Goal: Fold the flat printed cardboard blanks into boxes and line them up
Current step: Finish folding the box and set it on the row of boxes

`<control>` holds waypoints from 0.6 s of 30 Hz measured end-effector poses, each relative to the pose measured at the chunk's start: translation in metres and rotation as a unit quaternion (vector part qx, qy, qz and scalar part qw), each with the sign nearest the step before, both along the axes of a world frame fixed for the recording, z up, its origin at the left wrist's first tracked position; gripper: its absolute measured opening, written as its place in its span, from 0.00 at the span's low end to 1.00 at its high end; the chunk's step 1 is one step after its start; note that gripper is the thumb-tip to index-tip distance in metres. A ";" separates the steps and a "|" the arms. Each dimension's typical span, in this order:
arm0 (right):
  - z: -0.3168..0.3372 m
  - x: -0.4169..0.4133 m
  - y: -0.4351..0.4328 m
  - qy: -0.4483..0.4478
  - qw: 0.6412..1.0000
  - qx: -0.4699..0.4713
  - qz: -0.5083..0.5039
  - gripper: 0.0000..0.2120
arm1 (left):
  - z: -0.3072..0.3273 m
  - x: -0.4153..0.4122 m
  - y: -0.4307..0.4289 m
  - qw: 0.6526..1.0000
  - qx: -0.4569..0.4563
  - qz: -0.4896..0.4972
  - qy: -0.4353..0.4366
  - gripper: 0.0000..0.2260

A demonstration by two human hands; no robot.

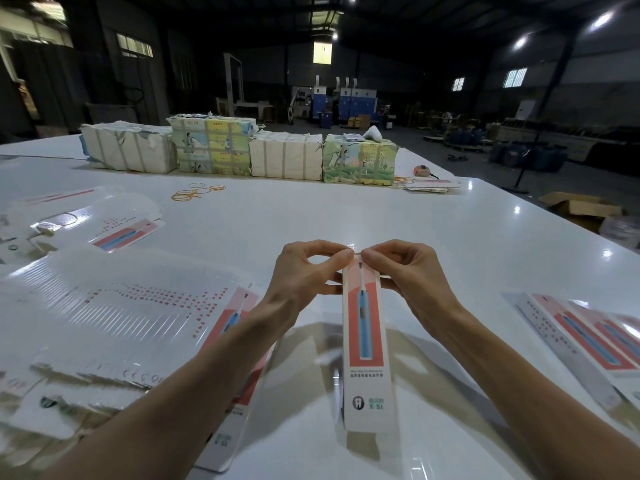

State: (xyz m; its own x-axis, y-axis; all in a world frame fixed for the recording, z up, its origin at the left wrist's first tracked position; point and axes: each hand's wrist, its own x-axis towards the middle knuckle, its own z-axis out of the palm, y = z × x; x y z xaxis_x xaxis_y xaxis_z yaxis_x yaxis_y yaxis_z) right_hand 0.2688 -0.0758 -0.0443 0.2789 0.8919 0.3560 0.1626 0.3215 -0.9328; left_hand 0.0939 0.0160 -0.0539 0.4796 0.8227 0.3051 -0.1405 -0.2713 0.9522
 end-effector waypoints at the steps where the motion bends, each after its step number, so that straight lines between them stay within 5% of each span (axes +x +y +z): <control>1: -0.001 0.001 0.001 0.001 1.000 0.000 0.001 0.15 | -0.001 0.000 0.001 1.000 0.003 0.002 0.002 0.07; 6: -0.008 0.002 0.008 -0.014 1.000 -0.015 -0.009 0.13 | -0.005 0.004 0.000 1.000 -0.002 0.028 -0.004 0.07; 10: 0.000 0.000 0.010 -0.177 0.976 -0.077 -0.100 0.20 | -0.011 0.007 0.004 0.996 -0.037 0.083 -0.012 0.05; 15: 0.011 -0.020 -0.017 -0.436 0.883 -0.158 -0.068 0.35 | -0.015 0.005 0.008 0.989 -0.079 0.120 -0.031 0.06; 18: 0.001 -0.029 -0.038 -0.521 0.837 -0.119 -0.114 0.28 | -0.017 0.007 0.000 0.993 -0.091 0.069 -0.032 0.08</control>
State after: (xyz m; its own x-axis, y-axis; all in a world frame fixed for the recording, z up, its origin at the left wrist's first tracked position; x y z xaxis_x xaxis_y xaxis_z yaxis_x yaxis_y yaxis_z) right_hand 0.2394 -0.1136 -0.0437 0.0994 0.9383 0.3312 0.9603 -0.0033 -0.2789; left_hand 0.1010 0.0162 -0.0705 0.3436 0.9234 0.1712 -0.1752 -0.1161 0.9777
